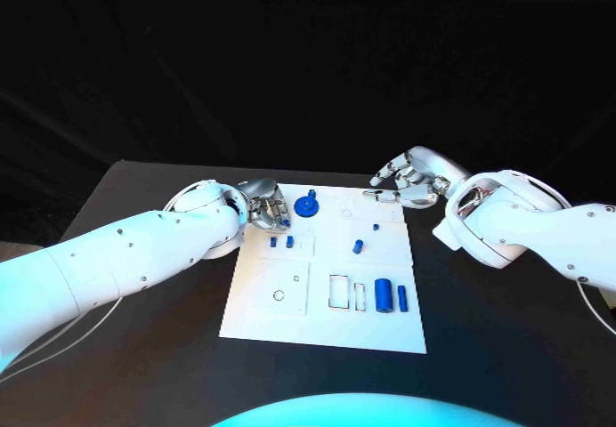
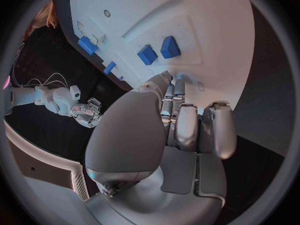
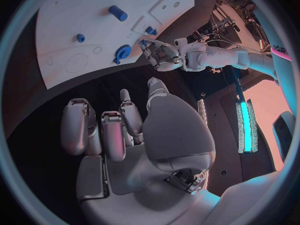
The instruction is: Assemble the parts on the task board
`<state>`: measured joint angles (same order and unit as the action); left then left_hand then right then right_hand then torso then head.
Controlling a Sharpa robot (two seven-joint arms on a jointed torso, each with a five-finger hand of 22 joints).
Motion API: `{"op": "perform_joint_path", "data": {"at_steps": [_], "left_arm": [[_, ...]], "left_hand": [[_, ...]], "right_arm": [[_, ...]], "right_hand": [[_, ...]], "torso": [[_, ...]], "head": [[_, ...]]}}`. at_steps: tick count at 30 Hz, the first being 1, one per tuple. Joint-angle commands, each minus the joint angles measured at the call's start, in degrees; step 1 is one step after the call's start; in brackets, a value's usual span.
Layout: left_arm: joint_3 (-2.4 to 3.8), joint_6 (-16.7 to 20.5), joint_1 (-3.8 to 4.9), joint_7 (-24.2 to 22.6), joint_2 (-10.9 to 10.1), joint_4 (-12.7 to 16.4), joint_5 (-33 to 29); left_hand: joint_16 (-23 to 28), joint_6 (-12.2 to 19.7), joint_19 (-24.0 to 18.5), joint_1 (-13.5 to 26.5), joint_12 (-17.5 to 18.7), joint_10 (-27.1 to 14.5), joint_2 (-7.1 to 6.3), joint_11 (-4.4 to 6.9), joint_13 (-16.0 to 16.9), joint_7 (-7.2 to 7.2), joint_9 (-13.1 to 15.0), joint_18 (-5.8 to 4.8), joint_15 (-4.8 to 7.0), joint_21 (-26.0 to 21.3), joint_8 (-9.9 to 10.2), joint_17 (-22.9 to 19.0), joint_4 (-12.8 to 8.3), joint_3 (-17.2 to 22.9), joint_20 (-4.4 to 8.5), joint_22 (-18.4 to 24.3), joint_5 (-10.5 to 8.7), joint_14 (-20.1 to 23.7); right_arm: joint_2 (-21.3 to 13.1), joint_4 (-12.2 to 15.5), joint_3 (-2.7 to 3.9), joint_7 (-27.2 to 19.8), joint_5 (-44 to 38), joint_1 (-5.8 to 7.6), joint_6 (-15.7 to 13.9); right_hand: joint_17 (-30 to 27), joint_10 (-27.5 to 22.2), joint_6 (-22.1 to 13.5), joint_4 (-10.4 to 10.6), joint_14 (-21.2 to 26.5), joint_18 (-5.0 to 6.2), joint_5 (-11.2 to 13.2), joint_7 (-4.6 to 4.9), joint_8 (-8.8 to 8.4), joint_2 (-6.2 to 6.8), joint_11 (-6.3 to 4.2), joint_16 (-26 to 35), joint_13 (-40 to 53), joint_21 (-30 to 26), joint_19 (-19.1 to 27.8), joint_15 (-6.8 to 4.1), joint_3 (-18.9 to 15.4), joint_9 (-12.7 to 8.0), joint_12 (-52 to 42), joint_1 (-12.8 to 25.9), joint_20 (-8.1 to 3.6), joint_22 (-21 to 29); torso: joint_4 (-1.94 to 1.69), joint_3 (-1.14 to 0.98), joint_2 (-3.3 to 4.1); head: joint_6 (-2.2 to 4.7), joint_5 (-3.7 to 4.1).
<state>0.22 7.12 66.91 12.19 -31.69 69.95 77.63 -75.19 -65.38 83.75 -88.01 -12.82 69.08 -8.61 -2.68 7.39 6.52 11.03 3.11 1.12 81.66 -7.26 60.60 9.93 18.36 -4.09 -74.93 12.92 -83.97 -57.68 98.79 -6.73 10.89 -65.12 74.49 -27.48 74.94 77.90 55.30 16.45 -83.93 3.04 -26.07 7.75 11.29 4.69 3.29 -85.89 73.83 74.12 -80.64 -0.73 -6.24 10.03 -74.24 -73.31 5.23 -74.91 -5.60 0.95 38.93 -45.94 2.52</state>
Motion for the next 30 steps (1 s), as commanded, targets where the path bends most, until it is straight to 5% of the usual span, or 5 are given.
{"op": "perform_joint_path", "data": {"at_steps": [1, 14, 30], "left_arm": [[-0.02, -0.93, -0.07, 0.05, 0.18, -0.19, 0.44], [-0.02, -2.12, -0.07, 0.47, 0.24, -0.42, -0.06], [-0.02, -1.13, -0.07, 0.4, 0.2, -0.55, -0.28]], "left_hand": [[0.29, -0.53, 0.38, 0.52, 0.36, 0.4, -0.19, -0.17, 0.05, -0.01, 0.0, -0.56, 0.23, 0.3, -0.35, -0.05, 0.09, 0.4, -0.02, -6.61, 0.27, -0.17], [0.18, -0.27, 0.21, 0.88, 0.87, 0.3, -0.48, -0.28, 0.04, 0.14, -0.17, -0.5, 0.2, 0.1, 0.08, 0.12, -0.11, 0.5, 0.01, -6.42, 0.24, -0.15], [0.07, 4.32, 0.13, 1.98, 2.35, 1.1, -1.72, -0.96, 0.39, 1.38, -2.18, -0.5, -0.35, 0.07, 3.75, -0.38, -0.81, 1.79, -0.44, -6.49, 0.27, -0.06]], "right_arm": [[-0.01, 0.1, 0.0, -0.43, -0.38, -0.03, 0.36], [-0.08, 0.16, 0.0, -0.42, -0.38, -0.03, 0.37], [-0.12, 0.14, 0.0, -0.4, -0.38, -0.03, 0.32]], "right_hand": [[6.9, 0.16, 0.04, 0.08, -4.11, 0.9, -0.23, -0.19, 0.18, -0.43, -0.39, 0.29, 0.06, -0.14, -0.04, -0.42, -0.36, -0.05, -0.12, 0.04, -0.14, -3.78], [6.9, 0.16, 0.04, 0.08, -4.11, 0.9, -0.23, -0.19, 0.18, -0.43, -0.39, 0.29, 0.06, -0.14, -0.04, -0.42, -0.36, -0.05, -0.12, 0.04, -0.14, -3.78], [6.85, 0.13, 0.03, 0.08, -4.1, 0.91, -0.24, -0.19, 0.2, -0.45, -0.4, 0.32, 0.01, -0.19, -0.02, -0.43, -0.41, -0.05, -0.09, 0.03, -0.14, -3.75]], "torso": [[-0.01, -0.02, 0.03], [0.0, 0.02, 0.01], [-0.02, 0.01, 0.0]], "head": [[-0.05, 0.05], [-0.11, 0.25], [-0.14, 0.24]]}}
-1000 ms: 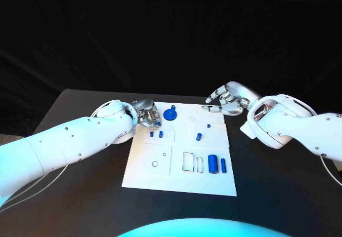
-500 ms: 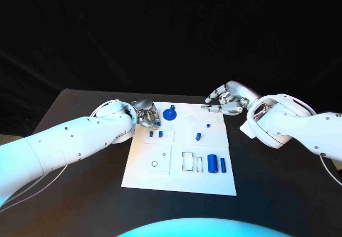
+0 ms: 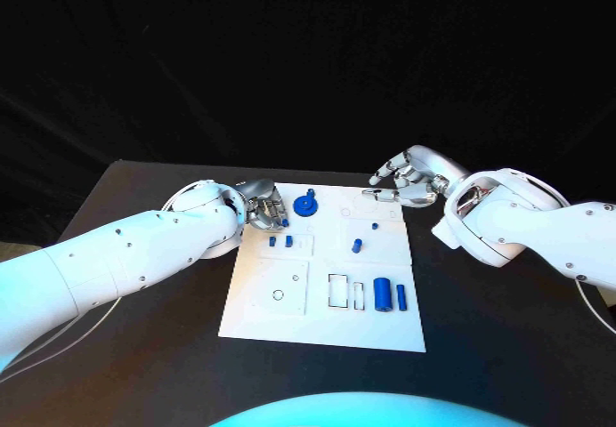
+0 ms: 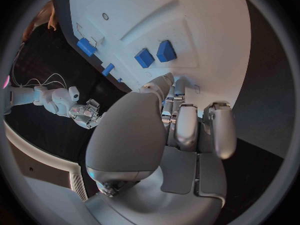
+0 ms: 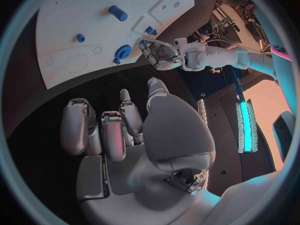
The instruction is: Assemble the parts on the task board
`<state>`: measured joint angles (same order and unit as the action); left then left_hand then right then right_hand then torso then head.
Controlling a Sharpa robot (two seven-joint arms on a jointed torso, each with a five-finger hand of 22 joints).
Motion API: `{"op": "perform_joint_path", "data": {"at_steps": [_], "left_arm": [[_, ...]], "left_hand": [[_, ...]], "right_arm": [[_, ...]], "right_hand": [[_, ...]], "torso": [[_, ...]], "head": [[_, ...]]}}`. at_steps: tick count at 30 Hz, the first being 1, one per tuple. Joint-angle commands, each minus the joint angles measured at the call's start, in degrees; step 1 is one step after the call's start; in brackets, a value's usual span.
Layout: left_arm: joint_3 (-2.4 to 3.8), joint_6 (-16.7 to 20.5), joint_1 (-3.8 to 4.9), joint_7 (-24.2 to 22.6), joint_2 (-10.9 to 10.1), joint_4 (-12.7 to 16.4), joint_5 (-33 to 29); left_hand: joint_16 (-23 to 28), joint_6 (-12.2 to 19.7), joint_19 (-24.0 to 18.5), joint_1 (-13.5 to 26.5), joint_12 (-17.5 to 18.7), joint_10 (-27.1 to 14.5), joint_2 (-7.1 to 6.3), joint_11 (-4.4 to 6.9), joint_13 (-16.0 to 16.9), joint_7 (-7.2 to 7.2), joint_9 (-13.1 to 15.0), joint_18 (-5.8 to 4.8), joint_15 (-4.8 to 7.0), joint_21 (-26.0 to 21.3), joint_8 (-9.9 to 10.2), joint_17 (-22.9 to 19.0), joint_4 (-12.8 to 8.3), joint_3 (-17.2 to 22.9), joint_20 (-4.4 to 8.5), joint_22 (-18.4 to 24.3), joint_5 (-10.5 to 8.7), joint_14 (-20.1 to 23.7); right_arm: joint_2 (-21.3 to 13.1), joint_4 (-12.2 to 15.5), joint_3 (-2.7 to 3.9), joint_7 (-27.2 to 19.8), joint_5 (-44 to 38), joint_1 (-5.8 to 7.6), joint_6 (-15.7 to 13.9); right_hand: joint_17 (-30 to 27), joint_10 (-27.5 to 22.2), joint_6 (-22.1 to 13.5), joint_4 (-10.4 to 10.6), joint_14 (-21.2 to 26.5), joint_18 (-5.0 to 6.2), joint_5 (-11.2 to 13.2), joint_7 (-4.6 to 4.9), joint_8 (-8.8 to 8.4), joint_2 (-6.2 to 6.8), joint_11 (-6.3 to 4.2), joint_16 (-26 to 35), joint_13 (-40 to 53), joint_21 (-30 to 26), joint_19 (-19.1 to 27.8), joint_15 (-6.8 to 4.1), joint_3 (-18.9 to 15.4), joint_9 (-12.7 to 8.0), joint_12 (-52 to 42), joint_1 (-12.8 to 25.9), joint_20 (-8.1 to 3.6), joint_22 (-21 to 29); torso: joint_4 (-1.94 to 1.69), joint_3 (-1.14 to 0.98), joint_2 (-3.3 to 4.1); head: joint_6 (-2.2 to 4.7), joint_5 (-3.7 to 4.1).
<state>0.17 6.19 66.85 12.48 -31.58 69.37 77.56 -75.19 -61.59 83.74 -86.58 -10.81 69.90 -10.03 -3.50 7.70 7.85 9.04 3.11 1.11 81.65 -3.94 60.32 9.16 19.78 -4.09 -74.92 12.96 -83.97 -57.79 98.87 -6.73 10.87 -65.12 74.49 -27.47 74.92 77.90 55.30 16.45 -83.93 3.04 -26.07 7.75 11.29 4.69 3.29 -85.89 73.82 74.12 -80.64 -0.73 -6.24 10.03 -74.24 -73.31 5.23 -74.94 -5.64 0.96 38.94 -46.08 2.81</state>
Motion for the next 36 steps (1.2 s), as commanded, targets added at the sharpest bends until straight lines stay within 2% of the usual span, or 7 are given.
{"op": "perform_joint_path", "data": {"at_steps": [1, 5, 9, 14, 18, 28, 36], "left_arm": [[0.02, -0.18, -0.01, 0.15, 0.07, 0.01, -0.22], [0.02, -0.15, -0.01, 0.29, -0.06, -0.02, -0.23], [0.03, 0.16, -0.01, 0.33, -0.37, 0.14, -0.23], [0.06, 2.31, 0.01, -0.16, -1.81, 1.11, -1.8], [0.29, 4.96, 0.14, -1.22, -3.49, 2.22, -5.66], [0.64, 14.8, 1.3, -8.35, -11.41, 8.79, -33.49], [0.65, 15.11, 1.53, -16.93, -17.24, 16.55, -58.29]], "left_hand": [[0.07, 0.76, 0.14, 0.6, 0.41, 0.32, -0.35, -0.17, 0.1, 0.08, -0.3, -0.5, -0.37, 0.08, 0.46, -0.14, -0.07, 0.43, -0.46, -6.51, 0.24, -0.05], [0.08, 1.13, 0.15, 0.67, 0.5, 0.41, -0.44, -0.2, 0.14, 0.17, -0.49, -0.5, -0.4, 0.1, 0.5, -0.22, -0.11, 0.55, -0.49, -6.54, 0.24, -0.04], [0.07, 1.5, 0.12, 0.7, 0.6, 0.48, -0.54, -0.26, 0.18, 0.25, -0.7, -0.49, -0.44, 0.06, 0.51, -0.27, -0.19, 0.69, -0.52, -6.51, 0.24, -0.04], [0.17, 2.43, -0.31, 0.79, 0.96, 0.43, -0.75, -0.35, 0.24, 0.32, -1.2, -0.32, -0.53, -0.51, 0.49, -0.6, -0.34, 1.02, -0.61, -5.95, 0.24, 0.06], [0.44, 2.4, -0.95, 1.27, 1.27, 0.17, -0.97, -0.35, 0.25, 0.17, -1.36, -0.06, -0.57, -1.36, 0.29, -1.09, -0.15, 0.99, -0.67, -5.11, 0.19, 0.28], [7.88, -1.18, -5.53, 1.88, 1.01, 0.67, -0.67, -0.4, 1.08, 0.33, -1.39, 1.65, -0.67, -7.68, -1.13, -12.65, -0.48, 2.38, -0.87, 0.84, 0.18, 4.5], [17.63, -1.31, -12.91, 2.43, 0.87, -0.58, -0.54, -0.81, 1.66, 0.7, -1.83, 4.11, -1.07, -18.32, -1.0, -26.14, -1.0, 3.16, -1.17, 10.35, 0.15, 10.52]], "right_arm": [[-0.01, 0.05, 0.0, -0.37, -0.38, -0.03, 0.32], [-0.03, -0.02, 0.0, -0.17, -0.38, -0.03, 0.55], [0.0, -0.25, 0.0, 0.08, -0.42, -0.03, 1.0], [0.33, -1.33, -0.01, 0.49, -2.33, -0.07, 3.48], [0.82, -2.53, -0.05, 0.91, -6.65, -0.21, 5.88], [3.21, -5.67, -0.19, 5.56, -26.2, -1.94, 11.87], [5.47, -7.95, -0.3, 8.4, -33.25, -3.36, 13.68]], "right_hand": [[6.75, 0.07, 0.01, 0.08, -4.07, 0.93, -0.25, -0.19, 0.26, -0.49, -0.41, 0.39, -0.08, -0.29, 0.01, -0.44, -0.52, -0.06, 0.0, 0.01, -0.16, -3.67], [5.3, -1.58, -0.17, 0.08, -3.69, 1.21, -0.25, -0.17, 0.27, -0.54, -0.39, 1.24, -2.24, -1.53, 0.69, -0.44, -0.68, -0.11, 2.18, -0.11, -0.17, -2.85], [0.24, -12.5, -0.46, -0.04, -2.27, 2.15, 0.31, -0.26, 0.69, -1.44, -0.56, 4.74, -18.29, -6.33, 3.04, -0.68, -0.99, -0.22, 19.26, -1.84, -0.28, 0.19], [-5.18, -21.25, 0.2, -1.48, -1.23, 2.92, 5.82, 0.12, 0.72, -2.53, 0.03, 8.97, -35.73, -11.04, 4.7, -0.5, 1.6, -0.52, 41.37, -9.97, -0.39, 3.12], [-4.26, -19.83, 1.3, -2.18, -1.88, 2.74, 8.16, 0.76, 0.0, -1.58, 0.86, 8.46, -44.95, -10.5, 3.79, 0.15, 3.73, -1.01, 51.18, -14.73, 0.1, 2.61], [-1.3, -12.87, 5.25, -0.96, -2.78, 1.69, 7.87, 0.03, -3.24, 1.49, 0.64, 6.17, -59.31, -5.68, 0.9, 0.27, 9.82, -2.69, 63.36, -19.02, 0.26, -1.36], [-1.19, -11.67, 6.55, -0.47, -2.8, 1.44, 6.56, 0.32, -4.28, 2.55, 0.98, 5.96, -62.29, -4.56, 0.38, 0.38, 12.5, -3.1, 65.72, -19.06, 0.32, -2.44]], "torso": [[0.02, 0.0, -0.01], [0.02, 0.01, 0.02], [0.01, 0.0, -0.03], [-0.01, 0.02, -0.09], [-0.01, 0.02, -0.18], [-0.02, 0.13, -0.35], [-0.07, 0.36, -0.29]], "head": [[-0.01, -0.05], [-0.01, 0.01], [-0.02, 0.01], [0.18, 0.4], [0.39, 0.82], [1.35, 2.41], [1.92, 3.22]]}}
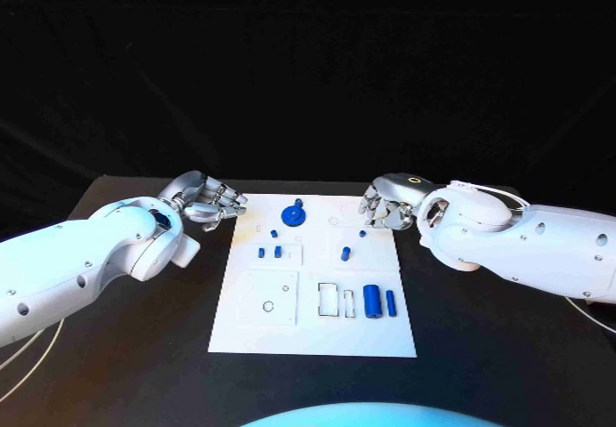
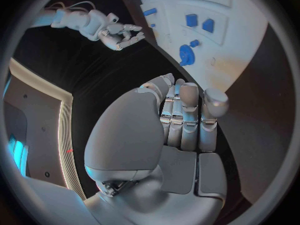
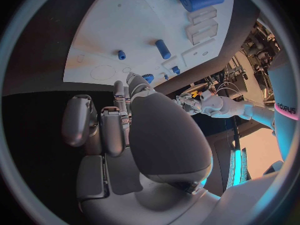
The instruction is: Assemble the parts on the task board
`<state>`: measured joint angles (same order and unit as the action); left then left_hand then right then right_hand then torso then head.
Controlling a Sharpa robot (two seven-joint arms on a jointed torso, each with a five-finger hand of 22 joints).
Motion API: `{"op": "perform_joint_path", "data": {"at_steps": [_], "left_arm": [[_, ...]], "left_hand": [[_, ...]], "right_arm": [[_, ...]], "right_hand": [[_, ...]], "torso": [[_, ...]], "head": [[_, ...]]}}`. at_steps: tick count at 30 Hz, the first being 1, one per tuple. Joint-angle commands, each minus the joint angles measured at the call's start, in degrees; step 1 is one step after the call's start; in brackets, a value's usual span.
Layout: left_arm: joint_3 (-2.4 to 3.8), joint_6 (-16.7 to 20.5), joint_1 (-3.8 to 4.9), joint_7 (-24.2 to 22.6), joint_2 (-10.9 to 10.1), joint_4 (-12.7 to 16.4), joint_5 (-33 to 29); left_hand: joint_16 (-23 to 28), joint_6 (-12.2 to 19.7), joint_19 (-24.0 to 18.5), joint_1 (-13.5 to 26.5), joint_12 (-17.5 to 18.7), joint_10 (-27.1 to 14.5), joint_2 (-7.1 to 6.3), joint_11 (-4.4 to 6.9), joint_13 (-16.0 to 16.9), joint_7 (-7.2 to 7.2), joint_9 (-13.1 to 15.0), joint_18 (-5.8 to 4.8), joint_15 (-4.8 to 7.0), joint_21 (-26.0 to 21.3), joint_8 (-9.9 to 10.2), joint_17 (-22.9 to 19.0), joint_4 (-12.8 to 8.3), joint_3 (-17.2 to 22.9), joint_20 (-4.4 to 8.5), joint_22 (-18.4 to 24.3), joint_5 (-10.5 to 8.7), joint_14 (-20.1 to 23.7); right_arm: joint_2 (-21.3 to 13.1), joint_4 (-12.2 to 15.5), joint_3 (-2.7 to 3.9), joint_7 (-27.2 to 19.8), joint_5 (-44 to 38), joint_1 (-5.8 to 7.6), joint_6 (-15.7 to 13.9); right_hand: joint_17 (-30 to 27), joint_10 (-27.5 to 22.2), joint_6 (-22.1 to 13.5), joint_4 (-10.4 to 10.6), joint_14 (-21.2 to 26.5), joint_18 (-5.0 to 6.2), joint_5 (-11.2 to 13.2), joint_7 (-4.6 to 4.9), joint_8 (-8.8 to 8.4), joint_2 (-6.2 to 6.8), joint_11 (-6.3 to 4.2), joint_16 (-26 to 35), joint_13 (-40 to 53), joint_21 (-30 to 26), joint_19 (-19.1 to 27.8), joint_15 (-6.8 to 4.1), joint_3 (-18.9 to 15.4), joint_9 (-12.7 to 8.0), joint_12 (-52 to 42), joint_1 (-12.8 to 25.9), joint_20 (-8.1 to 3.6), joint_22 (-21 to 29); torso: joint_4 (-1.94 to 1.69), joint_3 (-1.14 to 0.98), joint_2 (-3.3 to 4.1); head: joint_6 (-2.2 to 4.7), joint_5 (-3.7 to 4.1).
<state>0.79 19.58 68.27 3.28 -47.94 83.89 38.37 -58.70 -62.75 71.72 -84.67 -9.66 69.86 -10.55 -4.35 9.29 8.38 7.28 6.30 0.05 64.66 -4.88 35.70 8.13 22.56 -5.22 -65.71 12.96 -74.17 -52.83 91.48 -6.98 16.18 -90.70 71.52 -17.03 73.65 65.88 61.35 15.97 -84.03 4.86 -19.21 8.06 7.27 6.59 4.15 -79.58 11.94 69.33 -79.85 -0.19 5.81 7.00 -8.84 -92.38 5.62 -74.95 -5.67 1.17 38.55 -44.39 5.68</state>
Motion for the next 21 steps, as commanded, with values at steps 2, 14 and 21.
{"op": "perform_joint_path", "data": {"at_steps": [2, 14, 21], "left_arm": [[0.03, 0.86, 0.12, -9.76, -2.16, 4.04, -23.79], [0.02, -0.28, 0.13, -14.72, -6.94, 10.68, -32.56], [0.02, -0.23, 0.14, -15.32, -7.48, 11.42, -33.83]], "left_hand": [[2.91, -0.07, -2.13, 0.66, -0.37, -0.75, 0.09, -0.04, 0.21, 0.23, -0.17, 1.31, -0.1, -3.27, -0.01, -3.91, -0.05, 0.41, -0.12, 2.81, 0.13, 1.89], [4.5, 0.15, -3.63, 3.71, -1.07, -0.92, -0.53, -0.12, 0.8, 0.21, -0.41, 1.82, -0.31, -6.68, 0.07, -5.9, 1.15, -2.93, -0.44, 5.56, -0.13, 2.72], [4.57, 0.21, -3.65, 3.85, -1.2, -0.97, -0.52, -0.13, 0.92, 0.24, -0.46, 1.86, -0.31, -7.02, 0.09, -6.01, 1.18, -3.42, -0.43, 5.83, -0.14, 2.71]], "right_arm": [[1.01, -0.94, -0.06, 3.37, -8.43, -0.77, 3.49], [2.6, -2.01, -0.08, 3.65, -9.44, -1.81, 4.76], [3.15, -2.5, -0.08, 3.52, -9.44, -2.44, 5.02]], "right_hand": [[0.09, 0.51, 0.59, 0.05, -2.7, -0.43, -0.35, 0.09, -0.46, 0.88, 0.17, -0.39, -0.79, 0.46, -0.51, -0.11, 0.9, -0.15, 0.62, 0.06, -0.04, -2.64], [0.39, 0.73, 0.76, 0.27, -2.77, -0.61, -0.23, 0.36, -1.2, 1.81, 0.46, -0.68, -2.11, 1.29, -0.9, 0.12, 2.29, -0.42, 1.7, 0.83, 0.16, -3.35], [0.75, 1.28, 1.26, 0.23, -2.87, -0.78, -0.59, 0.26, -1.3, 2.08, 0.41, -0.98, -2.62, 2.15, -1.29, 0.09, 3.1, -0.42, 1.93, 1.14, 0.2, -3.98]], "torso": [[-0.1, 0.14, 0.14], [-0.02, 0.12, 0.11], [0.08, 0.06, 0.12]], "head": [[0.29, 0.46], [-0.15, 0.3], [-0.41, 0.16]]}}
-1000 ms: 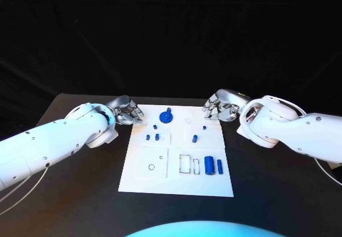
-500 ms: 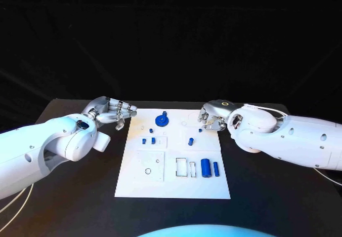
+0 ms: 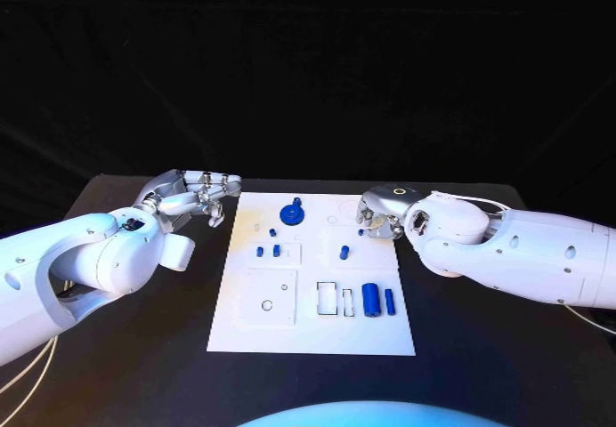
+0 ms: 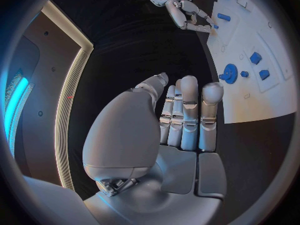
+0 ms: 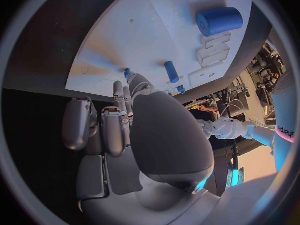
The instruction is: Assemble the parts on the task board
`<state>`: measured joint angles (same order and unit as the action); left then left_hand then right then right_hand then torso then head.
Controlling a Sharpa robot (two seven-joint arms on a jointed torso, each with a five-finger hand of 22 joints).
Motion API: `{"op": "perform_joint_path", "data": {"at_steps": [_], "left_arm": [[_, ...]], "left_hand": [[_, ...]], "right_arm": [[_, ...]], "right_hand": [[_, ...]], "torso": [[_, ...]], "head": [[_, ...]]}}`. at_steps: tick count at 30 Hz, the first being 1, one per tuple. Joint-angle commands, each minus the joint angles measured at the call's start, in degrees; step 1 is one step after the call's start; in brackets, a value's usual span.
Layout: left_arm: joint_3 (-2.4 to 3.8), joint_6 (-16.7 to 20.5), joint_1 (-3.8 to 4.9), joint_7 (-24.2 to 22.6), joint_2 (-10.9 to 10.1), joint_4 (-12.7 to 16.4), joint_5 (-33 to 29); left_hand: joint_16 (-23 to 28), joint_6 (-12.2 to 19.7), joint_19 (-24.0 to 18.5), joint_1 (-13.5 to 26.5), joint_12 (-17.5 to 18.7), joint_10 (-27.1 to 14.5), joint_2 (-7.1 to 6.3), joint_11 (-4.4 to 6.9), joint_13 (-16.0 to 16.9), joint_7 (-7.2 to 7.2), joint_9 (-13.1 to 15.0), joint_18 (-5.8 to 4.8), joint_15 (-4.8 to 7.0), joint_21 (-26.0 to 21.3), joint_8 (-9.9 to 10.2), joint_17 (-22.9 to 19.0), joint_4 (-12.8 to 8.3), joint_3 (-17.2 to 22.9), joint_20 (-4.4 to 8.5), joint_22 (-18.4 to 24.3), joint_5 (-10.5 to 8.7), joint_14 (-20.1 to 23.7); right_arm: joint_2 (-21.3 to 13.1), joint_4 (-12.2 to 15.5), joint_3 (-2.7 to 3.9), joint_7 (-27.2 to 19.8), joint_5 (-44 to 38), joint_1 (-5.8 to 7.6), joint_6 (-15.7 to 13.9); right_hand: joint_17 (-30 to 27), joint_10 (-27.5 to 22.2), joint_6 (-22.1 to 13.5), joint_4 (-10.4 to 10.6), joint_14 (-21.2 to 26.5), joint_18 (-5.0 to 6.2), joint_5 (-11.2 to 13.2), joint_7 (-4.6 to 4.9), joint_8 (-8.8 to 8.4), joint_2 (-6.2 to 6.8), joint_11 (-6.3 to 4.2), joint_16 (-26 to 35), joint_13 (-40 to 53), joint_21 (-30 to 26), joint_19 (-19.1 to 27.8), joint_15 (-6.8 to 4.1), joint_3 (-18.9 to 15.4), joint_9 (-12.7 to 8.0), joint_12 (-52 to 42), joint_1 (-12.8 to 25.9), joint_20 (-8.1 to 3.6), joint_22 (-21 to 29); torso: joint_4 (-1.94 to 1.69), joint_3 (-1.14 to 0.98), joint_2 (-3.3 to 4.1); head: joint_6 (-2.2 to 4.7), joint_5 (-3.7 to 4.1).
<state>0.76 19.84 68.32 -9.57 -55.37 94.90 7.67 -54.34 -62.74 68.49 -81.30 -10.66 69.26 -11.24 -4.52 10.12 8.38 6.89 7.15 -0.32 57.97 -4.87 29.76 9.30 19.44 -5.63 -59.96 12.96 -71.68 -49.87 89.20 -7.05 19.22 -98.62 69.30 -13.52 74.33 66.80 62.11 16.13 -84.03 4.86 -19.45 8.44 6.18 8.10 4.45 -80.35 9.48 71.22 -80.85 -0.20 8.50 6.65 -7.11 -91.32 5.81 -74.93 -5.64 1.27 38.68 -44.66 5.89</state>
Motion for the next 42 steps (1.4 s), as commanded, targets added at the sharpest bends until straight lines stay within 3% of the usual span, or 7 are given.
{"op": "perform_joint_path", "data": {"at_steps": [1, 13, 21, 42], "left_arm": [[0.05, -0.52, 0.09, -2.48, -0.07, 0.47, -3.18], [0.05, -0.58, 0.09, -2.23, -0.26, 0.76, -3.41], [0.05, -0.67, 0.09, -2.03, -0.25, 0.77, -3.43], [0.05, -0.77, 0.09, -0.91, -0.3, 0.67, -3.43]], "left_hand": [[0.22, 0.24, -0.43, 0.49, -0.22, -0.39, 0.17, 0.03, 0.1, 0.26, -0.08, 1.02, 0.05, -0.4, 0.1, -0.1, 0.0, -0.38, -0.02, 0.14, -0.14, 0.22], [0.3, 0.39, -0.43, 0.16, -0.32, -0.57, 0.42, 0.01, 0.2, 0.34, -0.15, 1.06, 0.05, -0.77, 0.17, -0.23, -0.21, -0.66, -0.01, 0.44, -0.06, 0.22], [0.34, 0.49, -0.45, -0.07, -0.37, -0.69, 0.6, -0.04, 0.26, 0.43, -0.19, 1.08, 0.03, -1.02, 0.2, -0.31, -0.35, -0.79, -0.01, 0.64, -0.03, 0.24], [0.46, 0.86, -0.56, -0.54, -0.46, -1.1, 0.88, -0.22, 0.39, 0.69, -0.32, 1.16, -0.08, -1.74, 0.33, -0.5, -0.67, -1.16, -0.06, 1.23, 0.0, 0.31]], "right_arm": [[0.25, -0.3, -0.01, 0.45, -1.52, -0.27, 1.5], [1.23, -1.44, -0.01, -0.14, -1.22, -0.74, 1.12], [2.2, -2.67, -0.01, -0.64, -0.72, -1.04, 1.14], [3.02, -3.72, -0.01, -1.04, -0.05, -1.77, 2.57]], "right_hand": [[0.18, 0.51, 0.64, 0.05, -2.89, -0.82, -0.54, -0.14, -0.23, 0.62, 0.08, -0.3, -0.3, 0.49, -0.4, 0.09, 0.66, -0.07, 0.27, 0.16, 0.01, -4.16], [0.68, 1.74, 1.66, -0.19, -3.0, -1.04, -1.08, -0.41, -0.34, 0.75, -0.19, -0.75, -1.15, 1.64, -0.89, -0.09, 2.62, -0.02, 0.58, 0.46, -0.1, -5.06], [0.93, 2.4, 2.2, -0.54, -3.04, -1.11, -0.34, -0.52, -0.52, 0.61, -0.34, -1.0, -1.78, 2.0, -1.02, -0.21, 4.58, 0.0, 0.93, 0.51, -0.22, -5.46], [1.01, 3.14, 2.92, -1.09, -3.04, -1.19, -0.06, -0.68, -0.52, 1.04, -0.5, -1.13, -2.24, 2.39, -1.16, -0.33, 6.07, 0.13, 1.12, 0.78, -0.32, -5.85]], "torso": [[0.01, -0.06, -0.02], [0.03, -0.14, -0.04], [0.0, -0.09, -0.03], [0.05, -0.09, -0.1]], "head": [[-0.18, -0.02], [-0.23, -0.08], [-0.28, 0.02], [-1.02, 0.0]]}}
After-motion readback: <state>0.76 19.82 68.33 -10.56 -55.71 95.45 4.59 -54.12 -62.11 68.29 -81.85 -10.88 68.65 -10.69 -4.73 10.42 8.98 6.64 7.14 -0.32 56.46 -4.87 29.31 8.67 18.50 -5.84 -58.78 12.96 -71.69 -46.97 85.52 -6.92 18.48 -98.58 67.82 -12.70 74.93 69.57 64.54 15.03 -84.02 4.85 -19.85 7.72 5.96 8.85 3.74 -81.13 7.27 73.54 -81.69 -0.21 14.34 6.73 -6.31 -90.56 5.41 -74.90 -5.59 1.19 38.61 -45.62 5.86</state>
